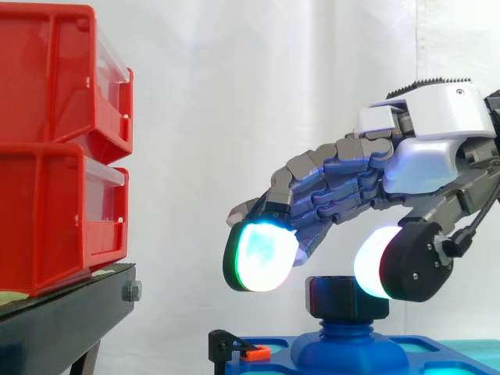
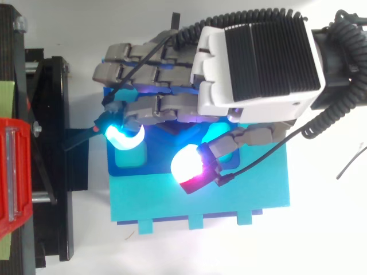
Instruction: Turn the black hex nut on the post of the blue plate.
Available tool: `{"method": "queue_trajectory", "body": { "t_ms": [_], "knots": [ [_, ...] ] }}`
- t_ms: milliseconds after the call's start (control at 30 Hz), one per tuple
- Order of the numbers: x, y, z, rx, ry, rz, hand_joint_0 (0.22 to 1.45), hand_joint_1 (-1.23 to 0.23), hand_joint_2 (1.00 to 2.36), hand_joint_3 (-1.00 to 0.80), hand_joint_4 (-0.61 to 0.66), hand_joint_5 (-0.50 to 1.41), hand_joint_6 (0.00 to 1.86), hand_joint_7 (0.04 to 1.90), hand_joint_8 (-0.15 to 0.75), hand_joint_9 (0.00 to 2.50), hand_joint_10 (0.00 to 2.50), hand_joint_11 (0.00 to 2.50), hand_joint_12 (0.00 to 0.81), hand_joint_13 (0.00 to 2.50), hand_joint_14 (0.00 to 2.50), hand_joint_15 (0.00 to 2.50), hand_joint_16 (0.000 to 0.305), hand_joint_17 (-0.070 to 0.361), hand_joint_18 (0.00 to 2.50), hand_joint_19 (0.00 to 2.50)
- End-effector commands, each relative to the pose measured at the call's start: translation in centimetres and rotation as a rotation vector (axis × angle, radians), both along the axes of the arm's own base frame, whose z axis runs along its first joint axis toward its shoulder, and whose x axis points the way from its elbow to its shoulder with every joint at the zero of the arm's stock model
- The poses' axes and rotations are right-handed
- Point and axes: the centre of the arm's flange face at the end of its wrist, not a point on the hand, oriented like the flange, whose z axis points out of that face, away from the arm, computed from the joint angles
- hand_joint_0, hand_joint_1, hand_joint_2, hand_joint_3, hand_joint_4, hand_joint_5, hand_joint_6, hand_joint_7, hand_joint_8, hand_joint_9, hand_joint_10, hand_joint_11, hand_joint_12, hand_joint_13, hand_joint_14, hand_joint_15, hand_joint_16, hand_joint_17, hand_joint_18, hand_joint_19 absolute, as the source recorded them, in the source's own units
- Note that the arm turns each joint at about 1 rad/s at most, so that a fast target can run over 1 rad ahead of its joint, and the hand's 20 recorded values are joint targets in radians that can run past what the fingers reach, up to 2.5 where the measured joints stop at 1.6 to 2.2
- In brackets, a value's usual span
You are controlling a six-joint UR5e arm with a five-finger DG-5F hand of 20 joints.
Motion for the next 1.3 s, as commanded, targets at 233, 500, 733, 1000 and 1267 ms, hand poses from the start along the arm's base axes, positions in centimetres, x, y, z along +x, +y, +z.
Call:
{"method": "queue_trajectory", "body": {
  "t_ms": [233, 500, 733, 1000, 1267],
  "knots": [
    [-0.2, -1.3, 0.1, -0.012, 0.000, -0.012, 0.39, -0.57, 1.00, -0.50, 0.19, -0.26, 0.50, 0.85, 0.254, 0.02, 0.00, 0.06, 0.399, 0.03, 0.00, 0.07, 0.065, 0.146, 0.07, 0.53],
    [-0.3, -1.8, 0.0, -0.012, 0.001, -0.020, 0.37, -0.48, 1.00, -0.50, 0.24, -0.23, 0.50, 0.91, 0.269, 0.04, 0.00, 0.06, 0.409, 0.02, 0.00, 0.05, 0.067, 0.151, 0.06, 0.53],
    [-0.4, -2.0, 0.0, -0.013, 0.001, -0.023, 0.38, -0.45, 1.00, -0.50, 0.29, -0.20, 0.50, 0.95, 0.282, 0.15, 0.00, 0.01, 0.403, 0.12, 0.00, 0.02, 0.066, 0.149, 0.19, 0.48],
    [-0.5, -2.4, 0.0, -0.013, 0.006, -0.017, 0.39, -0.43, 1.00, -0.50, 0.33, -0.17, 0.50, 1.03, 0.289, 0.21, 0.00, 0.02, 0.399, 0.15, 0.00, 0.02, 0.065, 0.146, 0.21, 0.47],
    [-0.6, -2.8, -0.1, -0.012, 0.007, -0.009, 0.40, -0.40, 1.00, -0.50, 0.33, -0.16, 0.50, 1.06, 0.290, 0.24, 0.00, 0.02, 0.393, 0.17, 0.00, 0.02, 0.063, 0.143, 0.23, 0.48]
  ]
}}
